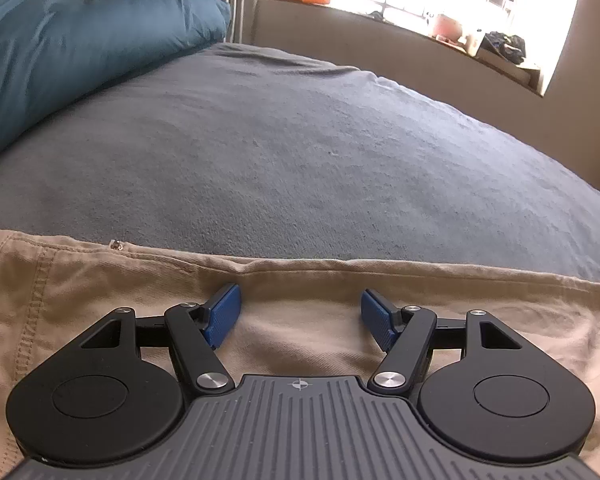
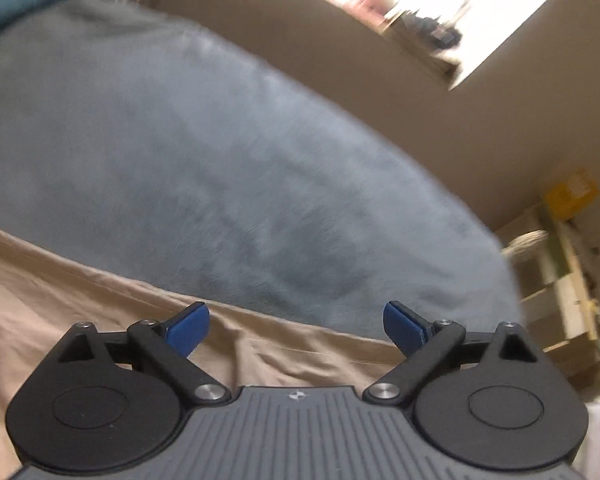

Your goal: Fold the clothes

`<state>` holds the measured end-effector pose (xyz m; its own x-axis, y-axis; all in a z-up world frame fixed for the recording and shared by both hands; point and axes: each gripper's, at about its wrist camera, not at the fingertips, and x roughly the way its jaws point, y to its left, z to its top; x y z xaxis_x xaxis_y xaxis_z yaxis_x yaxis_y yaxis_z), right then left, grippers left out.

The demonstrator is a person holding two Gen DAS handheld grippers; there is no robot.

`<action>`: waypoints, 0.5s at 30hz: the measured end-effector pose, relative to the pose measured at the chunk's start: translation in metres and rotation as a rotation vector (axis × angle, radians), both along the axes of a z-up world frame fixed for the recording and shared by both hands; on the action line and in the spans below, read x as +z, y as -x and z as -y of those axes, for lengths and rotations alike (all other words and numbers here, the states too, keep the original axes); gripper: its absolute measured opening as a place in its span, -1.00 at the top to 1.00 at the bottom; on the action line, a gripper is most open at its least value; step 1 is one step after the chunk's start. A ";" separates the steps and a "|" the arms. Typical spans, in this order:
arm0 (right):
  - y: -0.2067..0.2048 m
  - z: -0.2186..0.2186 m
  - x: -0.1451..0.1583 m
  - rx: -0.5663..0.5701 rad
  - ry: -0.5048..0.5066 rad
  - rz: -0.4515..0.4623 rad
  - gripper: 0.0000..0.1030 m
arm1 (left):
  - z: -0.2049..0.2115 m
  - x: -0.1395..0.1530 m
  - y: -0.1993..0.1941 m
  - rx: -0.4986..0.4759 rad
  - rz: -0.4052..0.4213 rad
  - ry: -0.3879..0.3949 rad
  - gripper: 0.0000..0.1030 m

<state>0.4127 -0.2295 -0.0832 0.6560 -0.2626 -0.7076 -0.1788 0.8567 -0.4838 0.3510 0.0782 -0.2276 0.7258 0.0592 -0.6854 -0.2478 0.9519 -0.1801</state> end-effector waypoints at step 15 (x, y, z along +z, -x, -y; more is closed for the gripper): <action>0.089 0.112 0.087 -0.289 -0.173 0.029 -0.92 | -0.003 0.008 -0.038 -0.129 -0.189 -0.042 -0.40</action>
<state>0.3237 -0.3415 0.0036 0.5924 -0.3188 -0.7399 0.0952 0.9397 -0.3286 0.3886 0.0810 -0.2194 0.5879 0.0057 -0.8089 -0.1490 0.9836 -0.1014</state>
